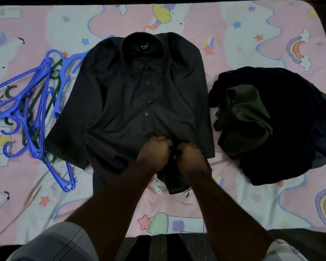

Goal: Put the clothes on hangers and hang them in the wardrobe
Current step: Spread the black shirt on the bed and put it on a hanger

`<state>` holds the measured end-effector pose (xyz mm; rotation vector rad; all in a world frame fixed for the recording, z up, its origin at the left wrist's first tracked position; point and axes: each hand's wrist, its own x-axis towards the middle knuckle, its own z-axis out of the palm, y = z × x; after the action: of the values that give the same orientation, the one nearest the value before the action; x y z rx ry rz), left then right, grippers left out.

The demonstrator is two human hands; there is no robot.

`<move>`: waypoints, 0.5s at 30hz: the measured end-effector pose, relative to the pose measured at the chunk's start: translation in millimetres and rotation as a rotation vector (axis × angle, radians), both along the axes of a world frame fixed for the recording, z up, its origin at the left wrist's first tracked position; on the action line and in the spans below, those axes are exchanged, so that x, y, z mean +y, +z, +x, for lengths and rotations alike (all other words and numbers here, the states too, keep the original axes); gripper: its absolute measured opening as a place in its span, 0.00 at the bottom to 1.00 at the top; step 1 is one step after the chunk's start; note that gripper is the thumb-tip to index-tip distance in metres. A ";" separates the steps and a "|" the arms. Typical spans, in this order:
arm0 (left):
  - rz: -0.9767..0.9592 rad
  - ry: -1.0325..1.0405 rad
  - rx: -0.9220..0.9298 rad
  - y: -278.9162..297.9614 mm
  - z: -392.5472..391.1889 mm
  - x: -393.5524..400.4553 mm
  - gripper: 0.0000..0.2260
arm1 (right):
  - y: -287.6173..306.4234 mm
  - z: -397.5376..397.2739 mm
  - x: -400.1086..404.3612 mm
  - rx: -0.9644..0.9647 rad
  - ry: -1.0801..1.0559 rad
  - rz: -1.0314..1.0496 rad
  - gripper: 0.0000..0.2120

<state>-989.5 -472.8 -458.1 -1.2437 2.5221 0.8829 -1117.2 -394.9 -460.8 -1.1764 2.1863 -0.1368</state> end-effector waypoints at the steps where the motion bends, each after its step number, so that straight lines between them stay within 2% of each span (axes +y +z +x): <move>1: -0.017 -0.037 -0.043 -0.6 -1.8 0.9 0.19 | -1.4 1.0 3.9 0.021 0.035 0.034 0.13; 6: -0.185 -0.253 -0.197 5.4 -7.3 0.3 0.16 | -1.8 3.3 7.4 0.111 0.083 0.056 0.11; 9: -0.201 -0.279 -0.237 10.0 -7.6 -0.9 0.14 | -0.5 -0.6 4.7 0.010 0.077 -0.013 0.12; 12: -0.288 -0.301 -0.231 12.9 -5.9 -6.2 0.11 | 5.9 -4.1 8.2 -0.203 -0.103 -0.144 0.09; 14: -0.330 -0.299 -0.192 16.6 -4.6 -11.9 0.10 | 8.1 -7.0 8.4 -0.148 -0.288 -0.252 0.09; 15: -0.353 -0.295 -0.169 18.7 -3.8 -15.0 0.09 | 7.0 -10.2 6.9 -0.078 -0.356 -0.262 0.12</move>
<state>-993.3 -487.8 -439.4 -0.9413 2.6981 0.2647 -1127.5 -388.0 -453.8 -0.8839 2.3387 -0.6257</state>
